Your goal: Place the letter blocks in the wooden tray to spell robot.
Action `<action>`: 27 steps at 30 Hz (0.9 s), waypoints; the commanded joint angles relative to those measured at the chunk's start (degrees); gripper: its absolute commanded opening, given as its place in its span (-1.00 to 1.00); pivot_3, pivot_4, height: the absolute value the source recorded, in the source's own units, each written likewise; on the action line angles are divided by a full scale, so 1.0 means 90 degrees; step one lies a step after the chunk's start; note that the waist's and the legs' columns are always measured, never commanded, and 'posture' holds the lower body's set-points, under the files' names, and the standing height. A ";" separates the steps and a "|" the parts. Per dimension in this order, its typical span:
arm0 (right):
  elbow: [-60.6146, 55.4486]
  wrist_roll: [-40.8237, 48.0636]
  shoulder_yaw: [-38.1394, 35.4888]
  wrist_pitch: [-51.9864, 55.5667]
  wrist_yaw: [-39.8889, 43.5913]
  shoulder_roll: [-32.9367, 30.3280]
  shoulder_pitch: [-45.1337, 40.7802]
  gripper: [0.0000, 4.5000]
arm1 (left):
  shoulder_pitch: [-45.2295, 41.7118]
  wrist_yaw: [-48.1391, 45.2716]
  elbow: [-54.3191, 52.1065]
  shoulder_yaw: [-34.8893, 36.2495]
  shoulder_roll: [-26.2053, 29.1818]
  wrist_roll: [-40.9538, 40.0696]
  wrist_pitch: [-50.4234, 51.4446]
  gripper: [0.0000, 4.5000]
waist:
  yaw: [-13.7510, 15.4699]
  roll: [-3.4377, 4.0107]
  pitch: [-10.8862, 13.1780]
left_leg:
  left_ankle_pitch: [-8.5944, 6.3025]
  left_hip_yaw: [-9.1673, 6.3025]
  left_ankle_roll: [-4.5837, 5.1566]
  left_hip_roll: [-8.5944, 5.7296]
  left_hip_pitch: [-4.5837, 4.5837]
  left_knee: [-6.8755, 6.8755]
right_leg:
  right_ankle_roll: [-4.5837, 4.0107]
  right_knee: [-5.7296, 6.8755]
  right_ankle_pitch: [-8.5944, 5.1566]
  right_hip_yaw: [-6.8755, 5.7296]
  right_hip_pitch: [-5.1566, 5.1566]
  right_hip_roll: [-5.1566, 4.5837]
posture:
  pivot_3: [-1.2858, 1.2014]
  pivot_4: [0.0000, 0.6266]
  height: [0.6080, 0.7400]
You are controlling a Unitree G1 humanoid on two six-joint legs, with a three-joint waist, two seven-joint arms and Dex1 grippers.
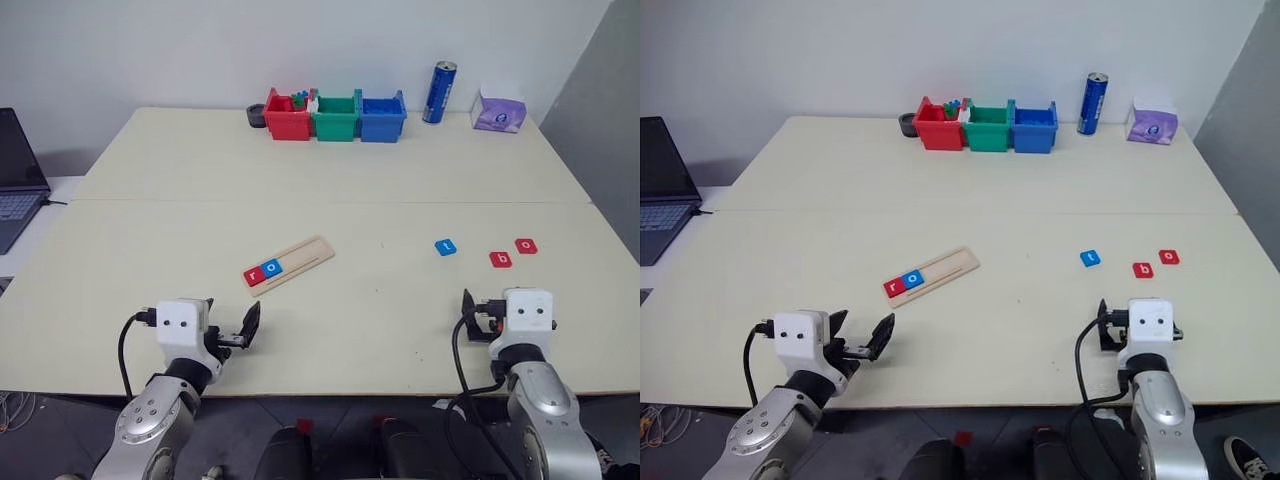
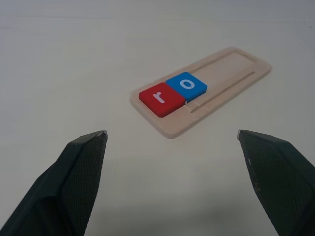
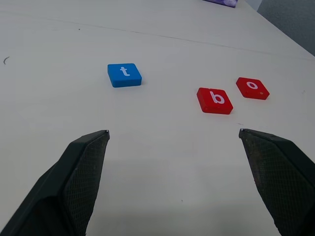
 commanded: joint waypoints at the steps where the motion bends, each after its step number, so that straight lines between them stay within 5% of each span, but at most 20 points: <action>1: -0.0177 -0.0027 -0.0066 -0.0087 -0.0004 -0.0051 -0.0068 0.99 | -0.0045 -0.0051 -0.0009 0.0042 0.0001 0.0018 -0.0213 1.00 | 0.0000 0.0000 0.0000 | 0.0000 0.0000 0.0000 -0.0001 0.0000 0.0000 | -0.0001 0.0000 0.0000 0.0000 0.0000 0.0004 | 0.03 -0.52 1.00; 27: -0.0028 -0.0046 -0.0180 -0.0097 -0.0066 -0.0072 -0.0293 0.99 | -0.0108 -0.0118 0.0266 -0.0033 -0.0051 0.0191 -0.0547 1.00 | 0.0001 0.0000 0.0000 | -0.0001 -0.0001 0.0000 0.0001 -0.0004 -0.0003 | -0.0010 -0.0002 -0.0006 -0.0002 -0.0002 0.0006 | 0.03 -0.52 1.00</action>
